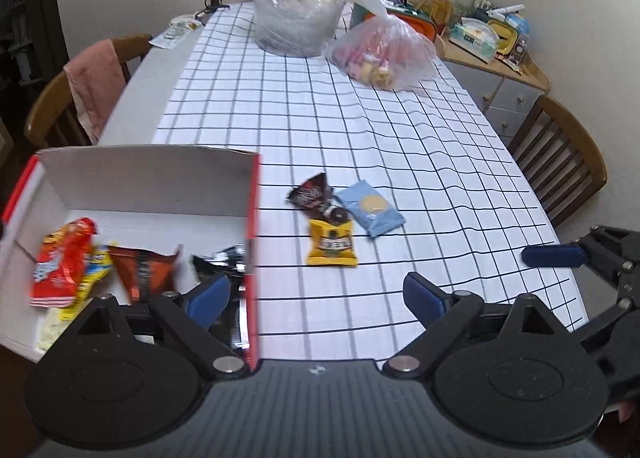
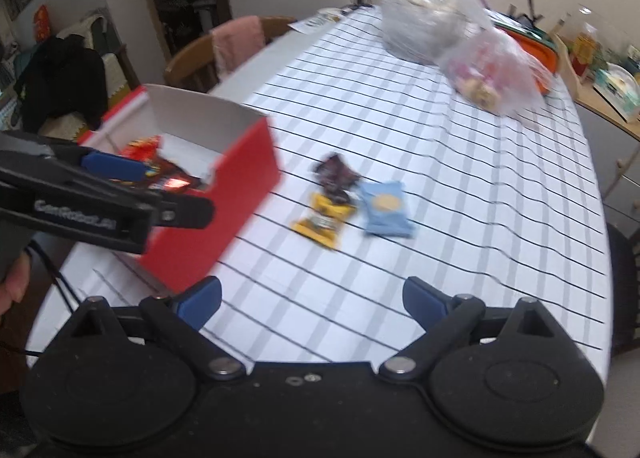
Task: Organize snacks
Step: 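Open both grippers to drop the red bag and white packet in the shoebox, then move both tools back over the brown chocolate, yellow candy and blue cookie packet, then grasp the yellow candy packet with the left gripper while the right grasps the blue cookie packet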
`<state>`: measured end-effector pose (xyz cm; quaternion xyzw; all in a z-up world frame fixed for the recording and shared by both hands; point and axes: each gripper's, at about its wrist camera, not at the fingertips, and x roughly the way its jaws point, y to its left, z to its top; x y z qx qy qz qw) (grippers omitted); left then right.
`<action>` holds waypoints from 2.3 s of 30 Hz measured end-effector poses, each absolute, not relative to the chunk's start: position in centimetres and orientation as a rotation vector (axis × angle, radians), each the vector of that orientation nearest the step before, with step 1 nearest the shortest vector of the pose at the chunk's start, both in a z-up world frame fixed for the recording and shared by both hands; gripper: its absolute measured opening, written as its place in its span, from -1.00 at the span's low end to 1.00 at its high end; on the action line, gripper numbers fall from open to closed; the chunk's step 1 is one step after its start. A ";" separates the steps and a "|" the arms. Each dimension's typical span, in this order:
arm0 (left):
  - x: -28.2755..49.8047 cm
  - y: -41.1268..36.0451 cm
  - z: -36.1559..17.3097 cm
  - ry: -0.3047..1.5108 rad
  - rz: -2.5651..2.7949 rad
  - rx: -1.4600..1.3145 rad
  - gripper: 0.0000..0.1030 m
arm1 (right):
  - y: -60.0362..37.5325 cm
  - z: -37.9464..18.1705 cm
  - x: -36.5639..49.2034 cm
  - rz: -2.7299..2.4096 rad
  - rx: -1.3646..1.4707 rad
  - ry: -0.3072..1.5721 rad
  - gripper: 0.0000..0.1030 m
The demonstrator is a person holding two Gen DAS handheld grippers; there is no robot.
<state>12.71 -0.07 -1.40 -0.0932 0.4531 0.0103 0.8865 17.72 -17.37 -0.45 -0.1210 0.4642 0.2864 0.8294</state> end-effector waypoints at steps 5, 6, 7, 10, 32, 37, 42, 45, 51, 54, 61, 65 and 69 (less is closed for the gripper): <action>15.0 -2.4 -3.0 0.974 0.053 -0.207 0.83 | -21.4 -0.9 21.3 0.575 -0.234 0.992 0.89; 15.4 -2.8 -3.3 0.979 0.059 -0.205 0.83 | -22.0 -1.0 22.0 0.573 -0.230 0.993 0.89; 15.8 -3.1 -3.7 0.982 0.068 -0.203 0.83 | -22.5 -1.1 22.8 0.572 -0.225 0.998 0.89; 17.2 -3.9 -4.5 0.989 0.088 -0.207 0.83 | -23.0 -1.7 24.9 0.582 -0.221 1.017 0.90; 23.5 -4.6 -10.8 1.035 0.241 -0.130 0.83 | -16.5 -10.5 34.9 0.636 -0.281 1.120 0.86; 23.6 -5.6 -11.0 1.015 0.277 -0.070 0.83 | -14.8 -11.9 35.3 0.663 -0.321 1.124 0.68; 22.8 -7.8 -10.2 0.934 0.276 -0.034 0.82 | -13.6 -12.2 35.1 0.728 -0.363 1.115 0.53; 23.3 -7.9 -10.7 0.943 0.274 -0.049 0.82 | -13.1 -12.4 35.0 0.748 -0.376 1.119 0.44; 24.4 -6.5 -11.9 0.992 0.295 -0.113 0.57 | -12.3 -13.0 35.1 0.750 -0.395 1.126 0.23; 24.9 -5.2 -12.5 1.042 0.272 -0.182 0.52 | -11.9 -13.5 35.1 0.741 -0.398 1.138 0.06; 25.8 -4.1 -13.9 1.107 0.261 -0.214 0.23 | -11.8 -13.6 35.3 0.713 -0.414 1.124 -0.11; 26.0 -4.0 -13.9 1.106 0.267 -0.200 0.14 | -12.5 -13.7 35.5 0.698 -0.397 1.119 -0.12; 26.0 -4.2 -13.8 1.104 0.261 -0.181 -0.09 | -13.7 -13.7 35.4 0.672 -0.373 1.121 -0.12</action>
